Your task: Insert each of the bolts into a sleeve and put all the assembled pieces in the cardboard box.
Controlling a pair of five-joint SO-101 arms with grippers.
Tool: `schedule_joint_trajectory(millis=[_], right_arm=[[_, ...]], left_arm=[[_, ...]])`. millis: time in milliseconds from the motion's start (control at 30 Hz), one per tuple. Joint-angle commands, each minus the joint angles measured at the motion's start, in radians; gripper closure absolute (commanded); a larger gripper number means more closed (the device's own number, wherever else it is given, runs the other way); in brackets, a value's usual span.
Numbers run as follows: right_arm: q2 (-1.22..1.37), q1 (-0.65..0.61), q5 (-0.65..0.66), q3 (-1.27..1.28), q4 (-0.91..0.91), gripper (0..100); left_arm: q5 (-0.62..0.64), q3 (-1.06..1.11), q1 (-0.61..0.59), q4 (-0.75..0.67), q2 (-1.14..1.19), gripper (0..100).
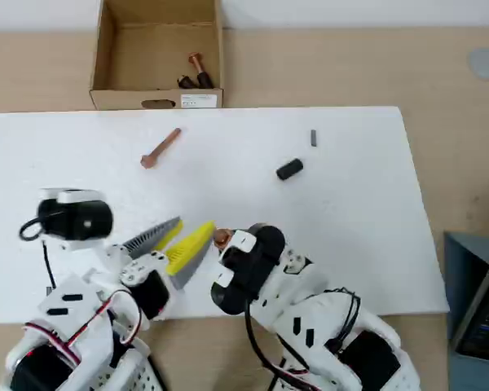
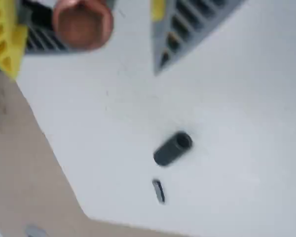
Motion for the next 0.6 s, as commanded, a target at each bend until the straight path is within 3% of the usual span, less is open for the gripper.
schedule_joint_trajectory(millis=[0, 67, 233, 433, 567], right_arm=[[-0.113, -0.001, -0.002, -0.002, -0.023, 98.9], [-0.113, 0.001, -0.002, -0.002, -0.023, 98.9], [-0.113, 0.104, -0.002, -0.01, -0.023, 98.9], [-0.11, 0.295, -0.003, -0.039, -0.023, 98.9], [-0.104, 0.449, -0.08, -0.054, -0.021, 98.9]], left_arm=[[-0.046, -0.055, -0.057, 0.0, -0.001, 81], [-0.091, -0.055, -0.109, 0.0, -0.001, 83], [-0.269, -0.044, -0.298, 0.0, -0.002, 100], [-0.436, 0.1, -0.551, -0.002, -0.002, 100], [-0.486, 0.229, -0.677, -0.008, -0.002, 100]])
